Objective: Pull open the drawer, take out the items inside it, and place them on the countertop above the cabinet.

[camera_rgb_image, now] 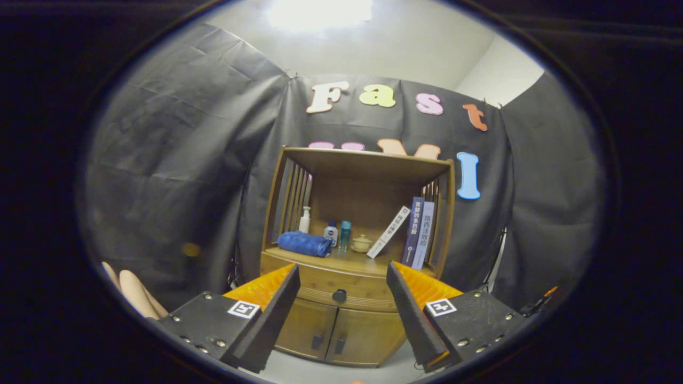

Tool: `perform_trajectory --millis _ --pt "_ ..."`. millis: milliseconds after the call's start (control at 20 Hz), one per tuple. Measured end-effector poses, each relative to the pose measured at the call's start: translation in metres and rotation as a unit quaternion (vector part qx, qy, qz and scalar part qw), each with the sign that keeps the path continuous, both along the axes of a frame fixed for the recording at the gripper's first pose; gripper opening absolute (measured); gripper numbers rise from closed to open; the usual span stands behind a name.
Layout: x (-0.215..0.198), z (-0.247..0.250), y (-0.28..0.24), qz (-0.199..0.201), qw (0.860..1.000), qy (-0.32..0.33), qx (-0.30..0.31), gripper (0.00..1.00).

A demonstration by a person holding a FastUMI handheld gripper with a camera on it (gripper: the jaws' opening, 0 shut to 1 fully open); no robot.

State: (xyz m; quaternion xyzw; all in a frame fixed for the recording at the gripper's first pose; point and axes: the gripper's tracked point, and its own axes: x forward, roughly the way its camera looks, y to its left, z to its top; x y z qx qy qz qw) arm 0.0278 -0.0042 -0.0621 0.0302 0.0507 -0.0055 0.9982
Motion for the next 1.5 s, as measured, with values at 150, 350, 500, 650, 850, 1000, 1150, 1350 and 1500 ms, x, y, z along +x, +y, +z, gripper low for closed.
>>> perform_trajectory --millis 150,350,500,650,850,1000,1150,1350,1500 --pt "0.015 -0.020 -0.004 -0.007 1.000 0.010 0.008 0.97" --pt "0.052 -0.062 -0.015 -0.026 0.999 0.030 0.004 0.98" --pt "0.096 -0.103 -0.010 -0.024 0.998 0.053 0.000 0.98" --pt "0.137 -0.146 0.002 -0.012 0.996 0.087 0.008 0.98" --pt "0.181 -0.194 0.018 0.006 0.992 0.126 -0.002 0.98" --pt "0.211 -0.219 0.019 0.004 0.990 0.140 -0.009 0.98" --pt "0.227 -0.239 0.015 -0.004 0.987 0.163 -0.010 0.98" --pt "0.238 -0.248 0.007 -0.020 0.986 0.163 -0.019 0.96" --pt "0.238 -0.249 0.030 0.016 0.986 0.165 -0.002 0.84"
